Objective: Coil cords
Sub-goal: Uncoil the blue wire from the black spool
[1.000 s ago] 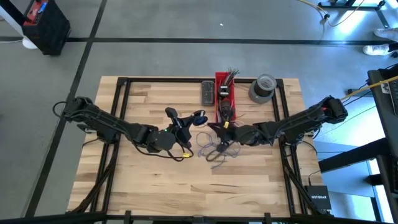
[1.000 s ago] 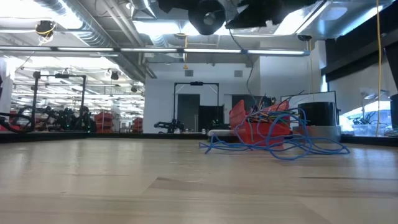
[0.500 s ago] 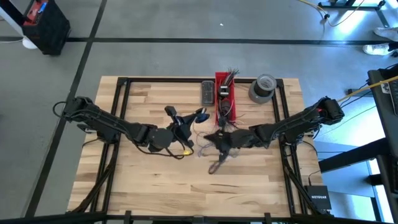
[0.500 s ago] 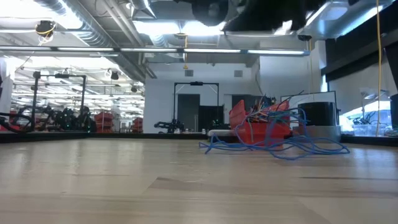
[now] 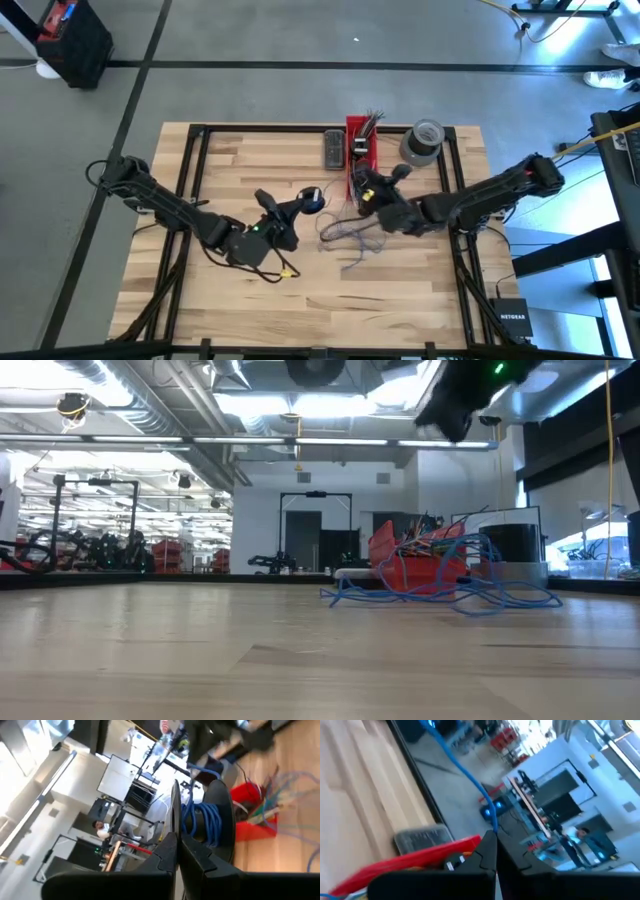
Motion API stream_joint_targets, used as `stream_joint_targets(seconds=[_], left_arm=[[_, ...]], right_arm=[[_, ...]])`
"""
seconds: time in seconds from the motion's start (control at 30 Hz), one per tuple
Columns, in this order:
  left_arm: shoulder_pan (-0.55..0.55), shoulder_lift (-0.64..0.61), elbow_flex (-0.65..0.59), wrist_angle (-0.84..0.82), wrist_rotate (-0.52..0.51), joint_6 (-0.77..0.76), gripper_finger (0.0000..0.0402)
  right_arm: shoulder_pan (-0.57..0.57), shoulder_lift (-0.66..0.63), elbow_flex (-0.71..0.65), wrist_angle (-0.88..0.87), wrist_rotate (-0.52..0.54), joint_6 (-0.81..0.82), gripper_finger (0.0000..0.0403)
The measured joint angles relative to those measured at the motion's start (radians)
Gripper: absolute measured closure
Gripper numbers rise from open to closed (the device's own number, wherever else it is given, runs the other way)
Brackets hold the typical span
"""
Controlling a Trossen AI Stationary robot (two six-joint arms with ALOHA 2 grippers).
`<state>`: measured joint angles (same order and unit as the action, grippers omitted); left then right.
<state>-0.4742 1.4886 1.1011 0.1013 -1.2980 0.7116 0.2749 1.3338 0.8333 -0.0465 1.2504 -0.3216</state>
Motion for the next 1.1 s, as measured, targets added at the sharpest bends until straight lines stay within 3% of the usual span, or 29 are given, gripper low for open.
stream_joint_targets(seconds=[0.13,0.2,0.27,0.47,0.63,0.83,1.1], left_arm=[[0.020,0.000,0.000,-0.072,-0.002,-0.020,0.0396],[0.042,0.000,0.000,-0.075,-0.007,-0.029,0.0396],[0.071,0.000,0.000,-0.074,-0.008,-0.047,0.0396],[0.158,0.000,0.000,-0.075,-0.009,-0.149,0.0396],[0.214,0.000,0.000,-0.075,-0.008,-0.227,0.0396],[0.243,0.000,0.000,-0.127,-0.005,-0.286,0.0396],[0.221,0.000,0.000,-0.109,-0.008,-0.269,0.0396]], right_arm=[[0.077,-0.083,0.000,0.009,0.008,0.001,0.0400],[0.120,-0.114,0.000,0.042,-0.049,0.001,0.0400],[0.154,-0.133,0.000,0.067,-0.182,-0.008,0.0400],[0.157,-0.125,0.000,0.146,-0.713,-0.026,0.0400],[0.116,-0.073,0.000,0.162,-0.952,-0.024,0.0400],[0.038,0.042,0.000,0.157,-1.065,-0.022,0.0400],[-0.110,0.188,0.000,0.072,-1.025,0.103,0.0400]])
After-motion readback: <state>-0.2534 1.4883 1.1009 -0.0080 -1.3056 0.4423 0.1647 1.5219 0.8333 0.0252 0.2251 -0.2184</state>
